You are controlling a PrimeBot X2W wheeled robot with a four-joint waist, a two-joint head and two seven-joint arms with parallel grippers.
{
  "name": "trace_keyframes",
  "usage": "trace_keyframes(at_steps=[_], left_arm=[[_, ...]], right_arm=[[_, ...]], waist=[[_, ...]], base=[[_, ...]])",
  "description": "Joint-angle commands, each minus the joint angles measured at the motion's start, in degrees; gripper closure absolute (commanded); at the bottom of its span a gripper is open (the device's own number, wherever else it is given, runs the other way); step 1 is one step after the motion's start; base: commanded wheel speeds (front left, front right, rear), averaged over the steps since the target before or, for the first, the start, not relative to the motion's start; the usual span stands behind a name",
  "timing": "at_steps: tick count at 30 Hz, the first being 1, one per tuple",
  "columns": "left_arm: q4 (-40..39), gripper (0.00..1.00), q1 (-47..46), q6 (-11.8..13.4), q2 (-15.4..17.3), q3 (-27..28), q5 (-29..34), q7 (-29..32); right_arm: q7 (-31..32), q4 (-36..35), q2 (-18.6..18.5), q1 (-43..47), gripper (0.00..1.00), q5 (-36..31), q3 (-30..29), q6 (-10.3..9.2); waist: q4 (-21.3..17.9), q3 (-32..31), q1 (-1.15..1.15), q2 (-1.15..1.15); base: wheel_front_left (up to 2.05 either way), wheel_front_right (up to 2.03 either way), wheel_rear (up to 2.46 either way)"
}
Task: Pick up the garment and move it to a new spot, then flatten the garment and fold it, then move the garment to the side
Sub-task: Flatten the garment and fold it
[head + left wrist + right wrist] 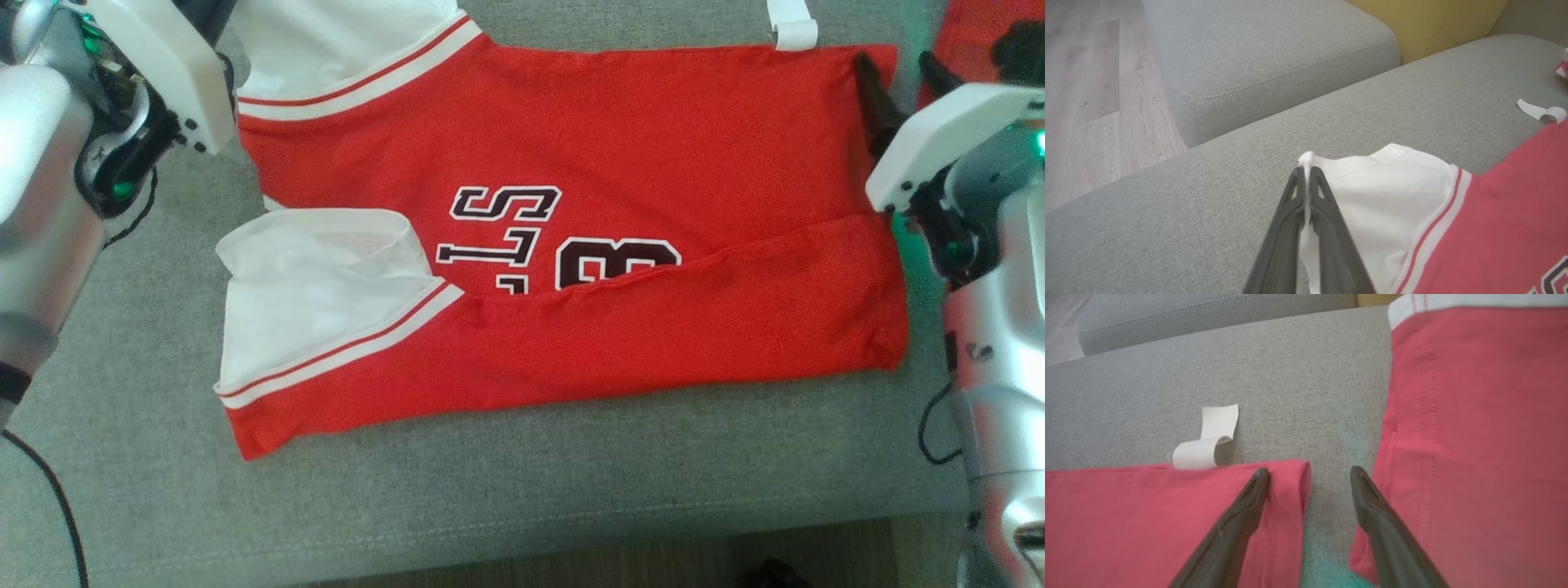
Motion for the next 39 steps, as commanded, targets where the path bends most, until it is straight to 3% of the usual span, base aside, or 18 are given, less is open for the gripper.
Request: trace_keyframes(at_steps=[1,6,7,8,9,19,29,34,39], left_arm=[[-1.31,1.00,-1.81,0.09,2.48,2.00,-0.27,-0.08],[-1.21,1.00,-2.14,0.39,2.81,2.19,-0.54,0.00],[-1.11,1.00,-2.17,0.48,2.84,2.21,-0.57,-0.02],[-0.96,1.00,-2.22,0.54,2.88,2.26,-0.62,-0.05],[-0.79,1.00,-2.30,0.61,2.94,2.30,-0.64,-0.09],[2.20,1.00,-5.25,1.85,3.30,3.54,-0.17,-2.33],[8.25,1.00,-12.44,3.27,1.14,5.64,1.23,-8.41],[11.69,1.00,-14.20,2.95,-1.04,5.82,1.71,-11.18],[12.94,1.00,-11.42,1.79,-2.36,4.34,2.74,-12.92]], right_arm=[[-0.25,-1.40,-0.34,-1.65,0.00,0.59,1.12,0.37],[0.56,1.59,-1.21,-3.42,0.00,2.02,4.03,0.37],[0.89,1.99,-1.36,-3.64,0.38,2.60,4.79,0.37],[1.34,2.34,-1.51,-3.85,0.87,3.32,5.66,0.37],[1.72,2.54,-1.76,-4.05,1.00,4.04,6.56,0.37],[-2.15,2.64,-4.08,-10.48,1.00,7.04,8.08,0.37],[-8.18,5.98,-4.49,-21.57,1.00,6.63,10.06,0.37],[-11.14,9.63,-4.21,-24.63,1.00,5.73,10.92,0.37],[-14.12,12.07,-5.26,-22.10,1.00,6.99,12.48,0.37]], waist=[[0.03,0.15,0.00,0.00],[0.39,0.66,0.00,0.00],[0.48,0.69,0.00,0.00],[0.57,0.72,0.00,0.00],[0.64,0.77,0.00,0.00],[1.29,2.51,0.00,0.00],[2.30,5.55,0.00,0.00],[3.32,6.15,0.00,0.00],[4.74,4.41,0.00,0.00]], base=[[0.00,0.00,0.00],[0.00,0.00,0.00],[0.00,0.00,0.00],[0.00,0.00,0.00],[0.00,0.00,0.00],[0.00,0.00,0.00],[0.00,0.00,0.00],[0.00,0.00,0.00],[0.00,0.00,0.00]])
